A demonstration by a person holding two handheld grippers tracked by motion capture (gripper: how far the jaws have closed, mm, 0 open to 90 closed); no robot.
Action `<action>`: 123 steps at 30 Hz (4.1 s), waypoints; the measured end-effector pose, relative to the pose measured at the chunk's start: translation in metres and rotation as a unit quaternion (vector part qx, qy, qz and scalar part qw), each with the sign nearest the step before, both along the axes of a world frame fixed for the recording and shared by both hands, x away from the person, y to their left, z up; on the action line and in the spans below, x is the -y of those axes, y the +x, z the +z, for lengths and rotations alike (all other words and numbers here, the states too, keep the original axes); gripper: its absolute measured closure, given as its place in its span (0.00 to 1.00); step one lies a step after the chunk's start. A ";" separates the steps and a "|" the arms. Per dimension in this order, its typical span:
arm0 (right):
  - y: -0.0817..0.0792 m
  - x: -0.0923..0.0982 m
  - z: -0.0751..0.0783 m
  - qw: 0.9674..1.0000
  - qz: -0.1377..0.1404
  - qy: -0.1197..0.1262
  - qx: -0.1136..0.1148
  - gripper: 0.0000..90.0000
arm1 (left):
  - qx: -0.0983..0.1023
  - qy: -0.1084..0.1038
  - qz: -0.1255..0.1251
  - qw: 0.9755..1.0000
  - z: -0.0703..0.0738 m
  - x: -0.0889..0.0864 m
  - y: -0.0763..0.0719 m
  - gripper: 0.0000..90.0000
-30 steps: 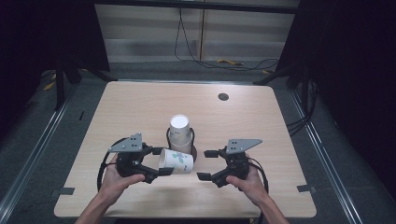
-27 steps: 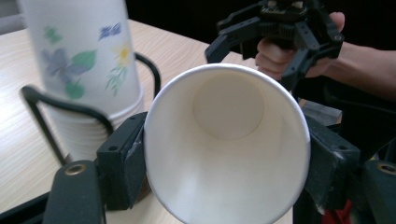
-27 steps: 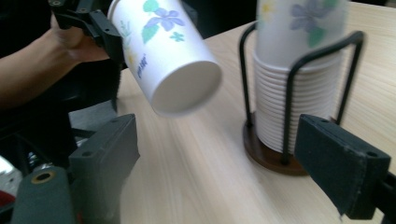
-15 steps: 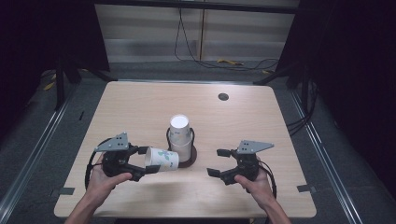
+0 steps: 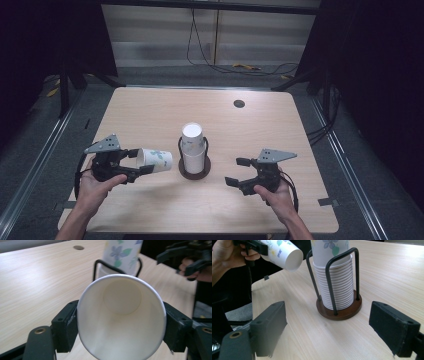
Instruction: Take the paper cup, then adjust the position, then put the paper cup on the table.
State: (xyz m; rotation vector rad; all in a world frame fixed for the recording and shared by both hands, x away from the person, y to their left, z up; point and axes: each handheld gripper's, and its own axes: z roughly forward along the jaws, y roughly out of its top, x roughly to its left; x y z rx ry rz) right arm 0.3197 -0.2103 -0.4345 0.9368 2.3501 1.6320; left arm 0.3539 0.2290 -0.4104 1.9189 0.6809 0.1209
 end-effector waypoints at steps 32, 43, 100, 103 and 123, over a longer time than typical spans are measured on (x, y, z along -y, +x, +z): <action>0.001 0.000 -0.002 1.000 0.001 -0.003 -0.007 0.16 | -0.047 0.168 0.071 0.982 0.012 -0.001 0.043 0.29; 0.000 0.001 -0.003 1.000 0.000 -0.004 -0.010 0.16 | -0.071 0.214 0.072 0.972 0.009 0.010 0.053 0.29; 0.005 0.003 -0.007 1.000 0.007 0.003 -0.018 0.16 | -0.141 0.327 0.045 0.933 -0.014 0.048 0.086 0.19; 0.005 0.003 -0.007 1.000 0.007 0.003 -0.018 0.16 | -0.134 0.317 0.047 0.938 -0.014 0.047 0.087 0.19; 0.001 0.004 -0.006 1.000 0.003 0.001 -0.017 0.16 | -0.114 0.302 0.043 0.945 -0.011 0.039 0.082 0.19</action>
